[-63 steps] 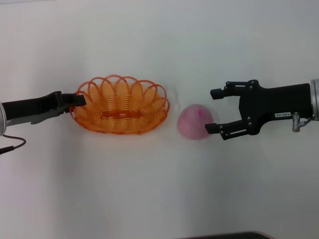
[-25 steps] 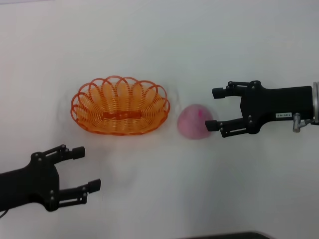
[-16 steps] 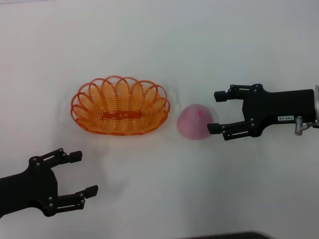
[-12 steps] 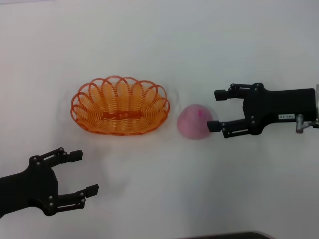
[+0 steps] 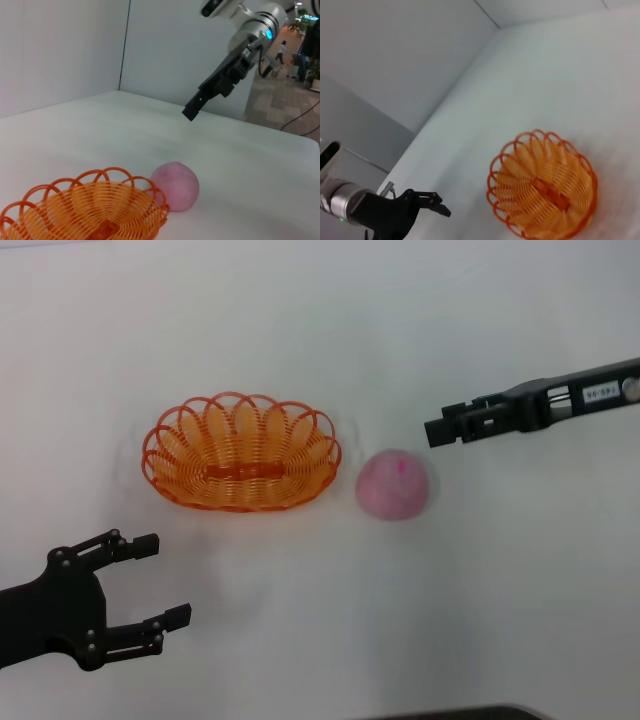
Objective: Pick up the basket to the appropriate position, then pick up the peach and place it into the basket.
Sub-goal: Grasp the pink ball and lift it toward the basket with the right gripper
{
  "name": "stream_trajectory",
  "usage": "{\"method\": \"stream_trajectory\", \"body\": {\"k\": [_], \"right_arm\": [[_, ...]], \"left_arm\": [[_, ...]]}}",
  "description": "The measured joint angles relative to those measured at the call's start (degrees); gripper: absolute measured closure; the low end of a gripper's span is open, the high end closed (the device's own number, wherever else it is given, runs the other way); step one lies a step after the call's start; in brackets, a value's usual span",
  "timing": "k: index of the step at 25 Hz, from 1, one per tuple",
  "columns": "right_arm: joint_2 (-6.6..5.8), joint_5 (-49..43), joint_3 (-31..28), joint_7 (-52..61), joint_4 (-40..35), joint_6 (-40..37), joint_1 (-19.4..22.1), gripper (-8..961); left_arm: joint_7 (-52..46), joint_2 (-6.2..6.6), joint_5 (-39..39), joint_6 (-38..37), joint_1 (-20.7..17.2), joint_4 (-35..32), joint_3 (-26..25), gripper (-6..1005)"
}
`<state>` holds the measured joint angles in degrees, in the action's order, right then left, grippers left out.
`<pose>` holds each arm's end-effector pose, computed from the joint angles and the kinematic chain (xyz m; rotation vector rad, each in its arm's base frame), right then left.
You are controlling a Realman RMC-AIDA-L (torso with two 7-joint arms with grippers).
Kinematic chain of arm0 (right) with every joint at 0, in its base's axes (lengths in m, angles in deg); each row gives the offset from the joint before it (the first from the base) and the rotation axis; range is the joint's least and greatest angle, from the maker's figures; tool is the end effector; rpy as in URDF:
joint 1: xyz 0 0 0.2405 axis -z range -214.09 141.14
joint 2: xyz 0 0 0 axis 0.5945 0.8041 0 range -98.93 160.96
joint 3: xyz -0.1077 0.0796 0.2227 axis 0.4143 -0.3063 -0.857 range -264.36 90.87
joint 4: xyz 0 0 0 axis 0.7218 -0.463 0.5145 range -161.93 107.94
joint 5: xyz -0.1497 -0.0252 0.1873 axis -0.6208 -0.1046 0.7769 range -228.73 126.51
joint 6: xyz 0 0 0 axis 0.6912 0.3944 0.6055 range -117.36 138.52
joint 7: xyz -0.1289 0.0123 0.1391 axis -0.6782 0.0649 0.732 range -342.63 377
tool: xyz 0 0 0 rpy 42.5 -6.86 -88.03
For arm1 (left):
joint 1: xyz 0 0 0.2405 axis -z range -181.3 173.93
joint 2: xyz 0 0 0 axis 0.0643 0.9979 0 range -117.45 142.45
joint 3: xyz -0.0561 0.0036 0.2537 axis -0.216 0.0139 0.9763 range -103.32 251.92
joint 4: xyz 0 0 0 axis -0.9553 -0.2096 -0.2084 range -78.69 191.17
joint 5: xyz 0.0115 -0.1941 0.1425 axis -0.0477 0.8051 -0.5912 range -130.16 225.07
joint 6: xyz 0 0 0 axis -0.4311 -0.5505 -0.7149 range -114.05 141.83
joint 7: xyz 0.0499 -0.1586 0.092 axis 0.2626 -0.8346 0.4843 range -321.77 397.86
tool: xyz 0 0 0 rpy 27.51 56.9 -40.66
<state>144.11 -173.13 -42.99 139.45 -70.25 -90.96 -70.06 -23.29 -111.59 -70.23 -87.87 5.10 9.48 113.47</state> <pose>0.2557 0.3625 -0.0017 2.6967 -1.4528 -0.4681 -0.3299 0.2366 -0.0476 -2.7573 -0.4988 -0.6845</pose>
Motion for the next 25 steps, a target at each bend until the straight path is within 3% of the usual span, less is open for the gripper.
{"method": "stream_trajectory", "body": {"k": [4,10,17,25], "right_arm": [[-0.77,-4.6,-0.5,9.0,-1.2,-0.5,-2.8,32],[-0.01,-14.6,-0.3,21.9,-6.5,-0.7,-8.3,35],[2.71,-30.3,4.7,24.4,-9.8,-0.9,-15.7,37],[5.34,-38.4,11.2,21.3,-11.0,1.0,-20.6,37]], "left_arm": [[0.0,0.02,-0.2,-0.2,-0.1,-0.3,0.0,139],[0.0,0.0,-0.4,-0.4,-0.1,-0.2,-0.1,140],[-0.5,-0.01,-0.9,0.0,0.1,0.1,0.1,139],[-1.3,-0.01,-1.1,0.2,0.1,0.2,0.0,139]]}}
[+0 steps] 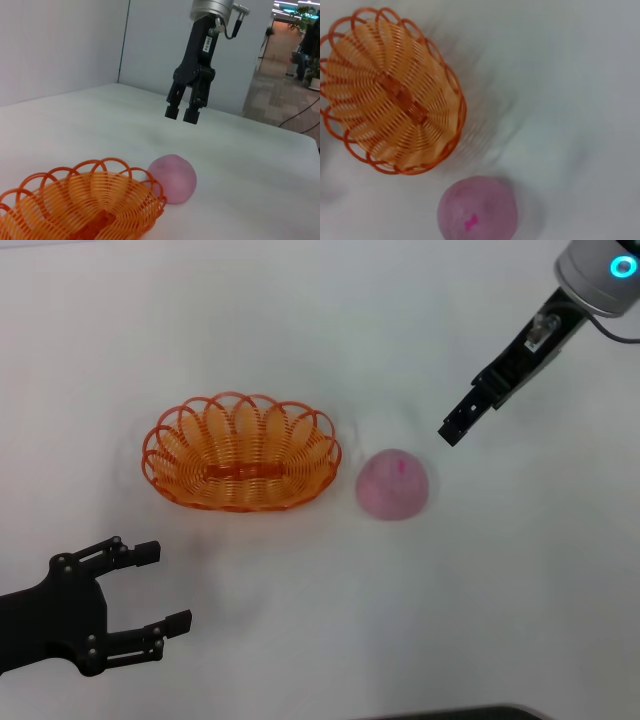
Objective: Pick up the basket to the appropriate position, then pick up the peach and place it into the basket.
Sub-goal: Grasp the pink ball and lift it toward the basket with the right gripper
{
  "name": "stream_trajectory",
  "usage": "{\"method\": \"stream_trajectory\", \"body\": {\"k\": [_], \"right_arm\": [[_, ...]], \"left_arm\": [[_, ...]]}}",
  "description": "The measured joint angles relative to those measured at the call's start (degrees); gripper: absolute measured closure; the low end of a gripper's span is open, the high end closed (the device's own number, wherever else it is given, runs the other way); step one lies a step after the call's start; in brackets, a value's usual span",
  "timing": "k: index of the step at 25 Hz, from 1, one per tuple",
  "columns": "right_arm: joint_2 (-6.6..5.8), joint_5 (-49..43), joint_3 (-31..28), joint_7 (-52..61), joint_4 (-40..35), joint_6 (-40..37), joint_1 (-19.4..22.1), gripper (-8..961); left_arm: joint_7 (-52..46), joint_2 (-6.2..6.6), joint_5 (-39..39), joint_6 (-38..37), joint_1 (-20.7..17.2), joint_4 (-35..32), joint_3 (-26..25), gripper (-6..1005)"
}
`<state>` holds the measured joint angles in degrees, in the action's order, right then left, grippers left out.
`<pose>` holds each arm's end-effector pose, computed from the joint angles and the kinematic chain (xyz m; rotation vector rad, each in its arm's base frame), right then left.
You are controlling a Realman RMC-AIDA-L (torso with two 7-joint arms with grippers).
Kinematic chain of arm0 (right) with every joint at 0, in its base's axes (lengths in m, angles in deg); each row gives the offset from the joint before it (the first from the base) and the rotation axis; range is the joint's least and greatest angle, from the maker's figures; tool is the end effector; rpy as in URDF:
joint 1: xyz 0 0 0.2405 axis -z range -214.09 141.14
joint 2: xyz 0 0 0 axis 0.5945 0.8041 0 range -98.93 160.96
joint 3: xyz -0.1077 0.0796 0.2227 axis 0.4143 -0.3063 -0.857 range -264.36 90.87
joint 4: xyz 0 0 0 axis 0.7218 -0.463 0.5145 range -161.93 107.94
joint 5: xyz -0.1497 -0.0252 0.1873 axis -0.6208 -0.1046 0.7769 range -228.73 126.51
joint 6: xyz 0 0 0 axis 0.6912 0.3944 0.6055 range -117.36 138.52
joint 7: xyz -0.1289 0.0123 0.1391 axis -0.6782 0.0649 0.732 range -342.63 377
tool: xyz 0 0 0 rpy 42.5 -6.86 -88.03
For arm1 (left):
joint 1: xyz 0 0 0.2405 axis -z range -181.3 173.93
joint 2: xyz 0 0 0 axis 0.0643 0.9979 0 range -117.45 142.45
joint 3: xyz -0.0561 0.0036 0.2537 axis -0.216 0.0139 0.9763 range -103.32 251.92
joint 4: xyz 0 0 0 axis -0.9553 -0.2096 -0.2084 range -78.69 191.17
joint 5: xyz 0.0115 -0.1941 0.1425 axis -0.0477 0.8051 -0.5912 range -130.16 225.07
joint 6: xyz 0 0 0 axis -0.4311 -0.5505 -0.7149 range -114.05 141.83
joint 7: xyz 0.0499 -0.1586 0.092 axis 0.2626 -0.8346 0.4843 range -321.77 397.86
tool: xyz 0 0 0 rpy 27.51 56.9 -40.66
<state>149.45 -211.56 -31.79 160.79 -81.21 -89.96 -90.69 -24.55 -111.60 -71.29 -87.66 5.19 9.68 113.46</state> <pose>0.1933 0.4197 -0.0211 -2.5986 1.2578 -0.6315 -0.3319 0.2348 -0.0501 -2.7695 -0.5397 -0.6724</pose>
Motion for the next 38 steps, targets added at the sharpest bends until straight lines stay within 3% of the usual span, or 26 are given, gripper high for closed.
{"method": "stream_trajectory", "body": {"k": [8,17,30,38], "right_arm": [[1.56,2.6,7.0,-7.1,-2.5,0.3,-0.2,37],[1.73,5.2,13.3,-15.6,-4.2,-0.5,0.2,37],[2.06,8.9,23.2,-16.6,-4.0,4.4,0.9,36],[2.16,11.3,25.8,-16.4,-4.0,5.4,1.2,36]], "left_arm": [[-0.2,0.0,0.0,0.1,0.1,0.0,0.0,140],[-1.5,0.0,0.0,0.1,0.8,0.0,0.0,140],[-2.5,0.02,0.2,1.0,0.9,0.0,-0.2,139],[-2.6,0.09,0.0,0.1,0.5,0.0,-0.2,139]]}}
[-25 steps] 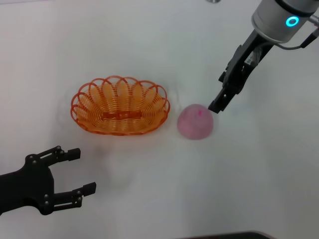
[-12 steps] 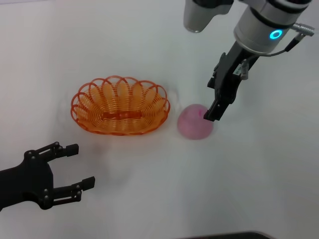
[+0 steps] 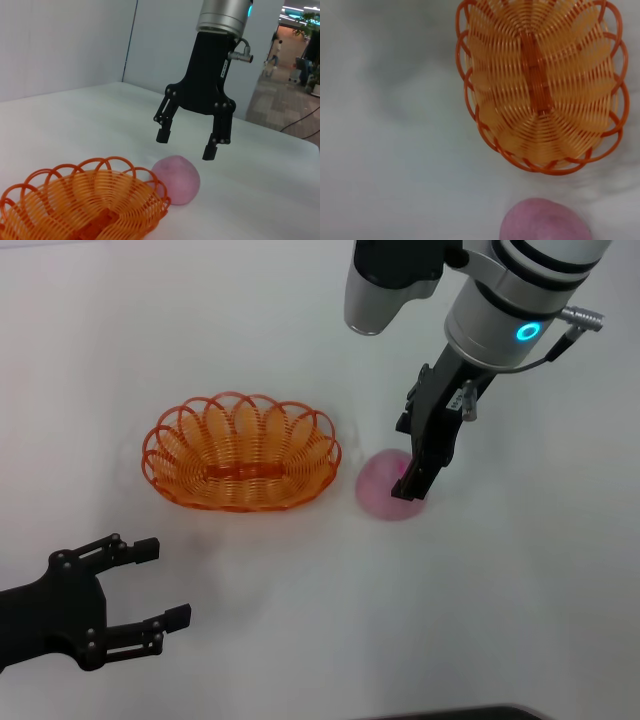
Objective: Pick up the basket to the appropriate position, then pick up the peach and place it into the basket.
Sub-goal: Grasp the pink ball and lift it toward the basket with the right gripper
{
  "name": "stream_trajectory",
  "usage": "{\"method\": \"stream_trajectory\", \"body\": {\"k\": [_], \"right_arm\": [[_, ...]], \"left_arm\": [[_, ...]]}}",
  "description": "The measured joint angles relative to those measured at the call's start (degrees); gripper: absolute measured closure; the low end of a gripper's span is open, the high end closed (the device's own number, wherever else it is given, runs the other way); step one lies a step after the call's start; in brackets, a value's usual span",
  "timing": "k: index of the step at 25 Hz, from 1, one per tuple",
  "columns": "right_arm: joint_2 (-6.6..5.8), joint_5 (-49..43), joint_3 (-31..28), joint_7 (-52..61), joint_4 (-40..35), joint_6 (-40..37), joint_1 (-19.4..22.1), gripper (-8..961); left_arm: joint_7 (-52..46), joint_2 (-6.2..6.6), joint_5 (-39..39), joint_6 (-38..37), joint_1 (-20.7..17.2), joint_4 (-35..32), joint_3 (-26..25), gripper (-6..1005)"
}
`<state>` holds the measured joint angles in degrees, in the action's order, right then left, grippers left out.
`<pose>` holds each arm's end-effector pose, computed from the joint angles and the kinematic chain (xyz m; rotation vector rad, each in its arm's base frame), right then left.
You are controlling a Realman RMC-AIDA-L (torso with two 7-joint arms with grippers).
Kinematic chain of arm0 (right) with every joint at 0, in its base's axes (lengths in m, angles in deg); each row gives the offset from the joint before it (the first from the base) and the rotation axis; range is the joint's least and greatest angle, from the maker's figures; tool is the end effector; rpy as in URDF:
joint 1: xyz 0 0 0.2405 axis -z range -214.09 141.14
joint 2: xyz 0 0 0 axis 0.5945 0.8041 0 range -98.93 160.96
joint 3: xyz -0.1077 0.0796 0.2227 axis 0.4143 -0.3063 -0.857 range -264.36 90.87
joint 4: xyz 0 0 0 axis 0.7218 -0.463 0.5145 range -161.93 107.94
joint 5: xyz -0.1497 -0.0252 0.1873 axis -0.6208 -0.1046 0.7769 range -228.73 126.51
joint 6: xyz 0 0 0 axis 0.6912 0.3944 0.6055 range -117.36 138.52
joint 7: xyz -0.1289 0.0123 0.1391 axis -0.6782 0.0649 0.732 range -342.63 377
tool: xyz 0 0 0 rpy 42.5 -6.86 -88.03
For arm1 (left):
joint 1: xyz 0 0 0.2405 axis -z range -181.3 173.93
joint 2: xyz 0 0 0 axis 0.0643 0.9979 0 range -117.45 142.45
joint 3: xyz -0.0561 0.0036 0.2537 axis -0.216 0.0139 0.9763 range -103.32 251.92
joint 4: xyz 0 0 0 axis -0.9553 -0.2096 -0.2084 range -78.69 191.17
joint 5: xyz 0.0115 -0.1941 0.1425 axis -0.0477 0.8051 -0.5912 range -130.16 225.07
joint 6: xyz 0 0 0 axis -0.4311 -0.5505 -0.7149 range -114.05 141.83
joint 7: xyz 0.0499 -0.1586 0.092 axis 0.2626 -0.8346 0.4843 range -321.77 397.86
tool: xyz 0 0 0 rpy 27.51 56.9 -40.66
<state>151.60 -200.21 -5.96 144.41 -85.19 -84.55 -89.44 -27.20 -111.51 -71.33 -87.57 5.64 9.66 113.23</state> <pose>0.1483 0.3942 -0.0901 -2.9641 0.3980 -0.8417 -0.3311 0.2379 -0.0489 -2.7640 -0.5962 -0.6801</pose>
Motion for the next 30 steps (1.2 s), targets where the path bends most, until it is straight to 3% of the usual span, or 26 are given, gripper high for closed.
{"method": "stream_trajectory", "body": {"k": [30], "right_arm": [[-0.01,2.9,9.9,3.4,3.9,9.3,1.9,38]], "left_arm": [[-0.6,0.0,0.0,-0.2,0.1,0.2,0.6,140]]}}
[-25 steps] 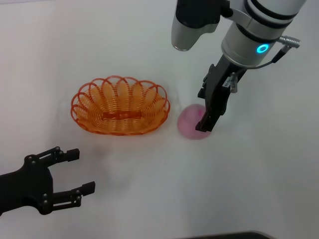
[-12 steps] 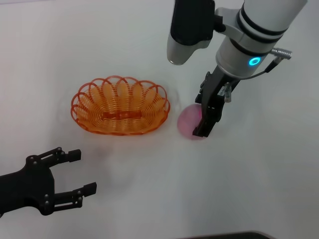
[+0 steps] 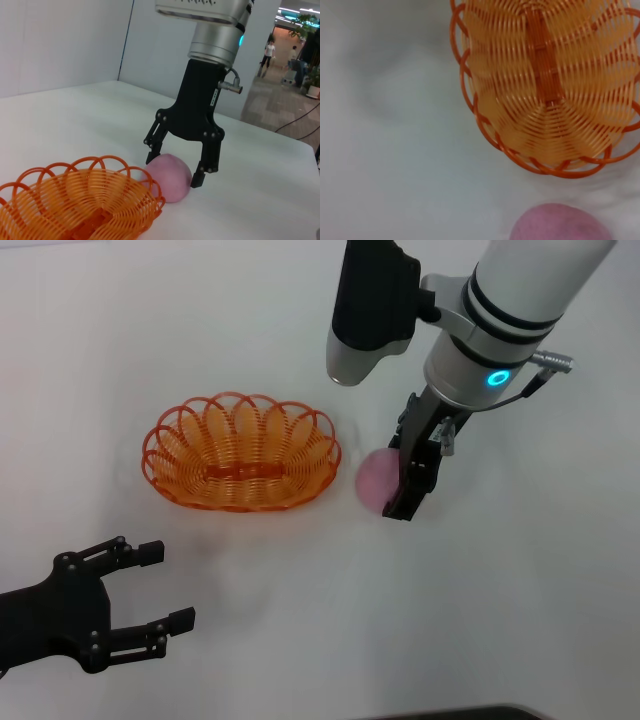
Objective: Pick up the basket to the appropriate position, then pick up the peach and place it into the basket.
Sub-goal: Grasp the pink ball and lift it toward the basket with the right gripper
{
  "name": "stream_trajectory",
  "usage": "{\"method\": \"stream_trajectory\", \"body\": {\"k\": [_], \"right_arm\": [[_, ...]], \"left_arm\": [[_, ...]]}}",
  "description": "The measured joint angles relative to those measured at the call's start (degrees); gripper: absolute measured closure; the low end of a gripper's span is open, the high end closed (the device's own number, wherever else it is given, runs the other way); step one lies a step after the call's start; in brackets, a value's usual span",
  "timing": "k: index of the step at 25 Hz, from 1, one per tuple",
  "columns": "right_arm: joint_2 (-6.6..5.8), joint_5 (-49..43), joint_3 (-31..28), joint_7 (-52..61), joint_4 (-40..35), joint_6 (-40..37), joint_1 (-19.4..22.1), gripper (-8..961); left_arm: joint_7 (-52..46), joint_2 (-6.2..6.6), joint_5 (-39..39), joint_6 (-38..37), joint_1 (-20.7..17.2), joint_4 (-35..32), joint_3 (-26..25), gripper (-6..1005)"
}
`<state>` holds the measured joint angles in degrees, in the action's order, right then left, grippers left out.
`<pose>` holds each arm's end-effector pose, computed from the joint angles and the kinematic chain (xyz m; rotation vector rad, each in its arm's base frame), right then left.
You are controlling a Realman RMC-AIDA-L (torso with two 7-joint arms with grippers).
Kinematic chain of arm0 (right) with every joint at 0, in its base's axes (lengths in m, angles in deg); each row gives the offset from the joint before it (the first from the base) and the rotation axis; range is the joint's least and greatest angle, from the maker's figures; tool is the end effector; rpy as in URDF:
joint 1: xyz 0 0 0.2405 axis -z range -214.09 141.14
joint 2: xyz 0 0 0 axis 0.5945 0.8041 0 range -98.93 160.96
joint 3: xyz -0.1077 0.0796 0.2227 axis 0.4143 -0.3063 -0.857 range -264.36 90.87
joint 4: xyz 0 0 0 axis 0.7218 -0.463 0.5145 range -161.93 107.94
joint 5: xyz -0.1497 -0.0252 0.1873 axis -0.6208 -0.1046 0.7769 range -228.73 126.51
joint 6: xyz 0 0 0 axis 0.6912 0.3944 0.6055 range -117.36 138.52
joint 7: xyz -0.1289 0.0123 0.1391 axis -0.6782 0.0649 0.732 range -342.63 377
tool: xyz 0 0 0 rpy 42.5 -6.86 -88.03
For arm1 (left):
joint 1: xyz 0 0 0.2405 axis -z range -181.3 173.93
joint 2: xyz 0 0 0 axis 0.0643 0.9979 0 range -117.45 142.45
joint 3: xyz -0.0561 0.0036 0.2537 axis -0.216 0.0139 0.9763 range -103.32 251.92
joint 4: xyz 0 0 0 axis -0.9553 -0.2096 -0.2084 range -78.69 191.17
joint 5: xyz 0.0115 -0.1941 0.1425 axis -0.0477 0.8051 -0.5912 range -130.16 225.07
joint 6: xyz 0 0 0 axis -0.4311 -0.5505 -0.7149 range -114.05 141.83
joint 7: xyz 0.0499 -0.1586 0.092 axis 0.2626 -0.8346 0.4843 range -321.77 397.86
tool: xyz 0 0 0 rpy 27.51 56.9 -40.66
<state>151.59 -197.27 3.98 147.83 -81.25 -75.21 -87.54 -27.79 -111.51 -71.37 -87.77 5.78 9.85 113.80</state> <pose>0.1677 0.3885 -0.1245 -2.9254 0.3856 -0.8729 -0.3292 0.2372 -0.0510 -2.7773 -0.6069 -0.6867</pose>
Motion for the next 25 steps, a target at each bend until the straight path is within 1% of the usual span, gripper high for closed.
{"method": "stream_trajectory", "body": {"k": [4,9,15,21,25], "right_arm": [[-0.07,-0.3,0.8,1.4,-0.4,0.2,0.0,41],[-0.08,-0.3,1.1,2.1,-1.3,0.2,0.0,208],[-0.08,-0.4,1.0,2.2,-1.5,-0.1,0.0,449],[-0.15,-0.4,0.5,2.7,-3.2,-2.3,0.0,548],[-0.2,-0.3,-1.0,2.8,-6.6,-6.8,0.2,614]], "left_arm": [[0.0,0.0,0.0,0.0,0.0,0.0,0.0,140],[0.0,0.0,-0.5,0.0,0.0,0.0,-0.2,140],[0.0,0.0,-1.3,0.0,0.2,0.0,-0.4,141],[-0.1,0.0,-1.3,0.0,0.2,0.0,-0.4,144],[-0.1,0.0,-1.3,0.0,0.3,-0.1,-0.3,146]]}}
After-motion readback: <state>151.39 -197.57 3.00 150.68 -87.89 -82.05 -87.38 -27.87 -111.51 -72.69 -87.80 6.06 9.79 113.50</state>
